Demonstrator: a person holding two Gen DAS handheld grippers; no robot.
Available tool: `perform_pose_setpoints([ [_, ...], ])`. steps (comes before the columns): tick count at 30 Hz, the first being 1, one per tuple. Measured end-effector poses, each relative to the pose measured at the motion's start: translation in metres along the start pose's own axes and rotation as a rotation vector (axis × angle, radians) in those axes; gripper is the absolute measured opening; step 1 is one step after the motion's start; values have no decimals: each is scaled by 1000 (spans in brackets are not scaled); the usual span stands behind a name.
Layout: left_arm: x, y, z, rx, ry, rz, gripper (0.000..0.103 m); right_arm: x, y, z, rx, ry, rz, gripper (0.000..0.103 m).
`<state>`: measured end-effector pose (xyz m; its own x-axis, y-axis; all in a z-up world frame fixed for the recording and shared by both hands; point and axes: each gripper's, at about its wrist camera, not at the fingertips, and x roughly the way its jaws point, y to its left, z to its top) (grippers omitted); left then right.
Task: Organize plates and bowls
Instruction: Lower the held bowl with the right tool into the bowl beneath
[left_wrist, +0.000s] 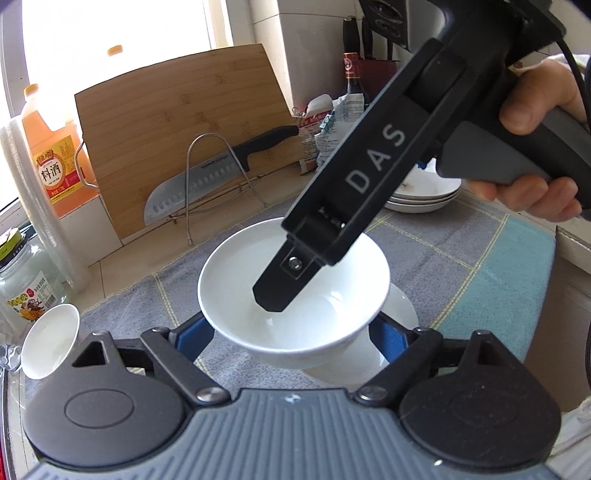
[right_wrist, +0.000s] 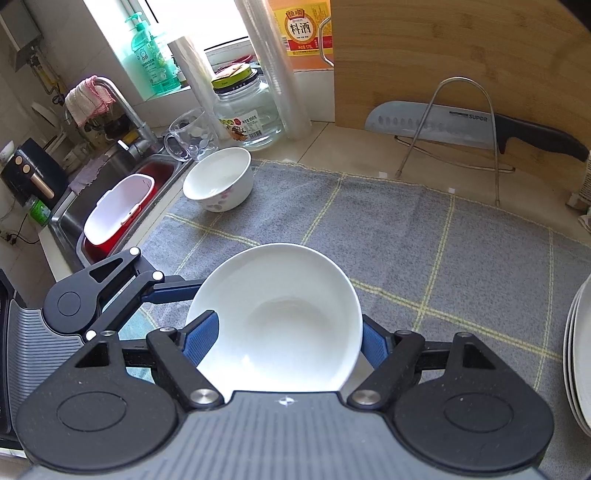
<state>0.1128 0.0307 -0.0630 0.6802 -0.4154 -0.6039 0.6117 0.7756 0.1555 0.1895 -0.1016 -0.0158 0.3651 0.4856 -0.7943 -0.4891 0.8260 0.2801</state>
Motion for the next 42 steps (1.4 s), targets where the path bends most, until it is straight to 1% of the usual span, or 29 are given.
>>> perform_pose_setpoints([
  [10, 11, -15, 0, 15, 23, -46, 90, -3, -14, -16, 41, 18, -28, 84],
  [19, 19, -20, -4, 12, 52, -71, 90, 3, -22, -24, 60, 42, -29, 84],
  [31, 25, -21, -5, -3, 84, -93, 90, 10, -25, -27, 65, 65, -31, 84],
  [42, 28, -20, -5, -19, 91, -107, 90, 12, -27, -28, 69, 75, -32, 84],
])
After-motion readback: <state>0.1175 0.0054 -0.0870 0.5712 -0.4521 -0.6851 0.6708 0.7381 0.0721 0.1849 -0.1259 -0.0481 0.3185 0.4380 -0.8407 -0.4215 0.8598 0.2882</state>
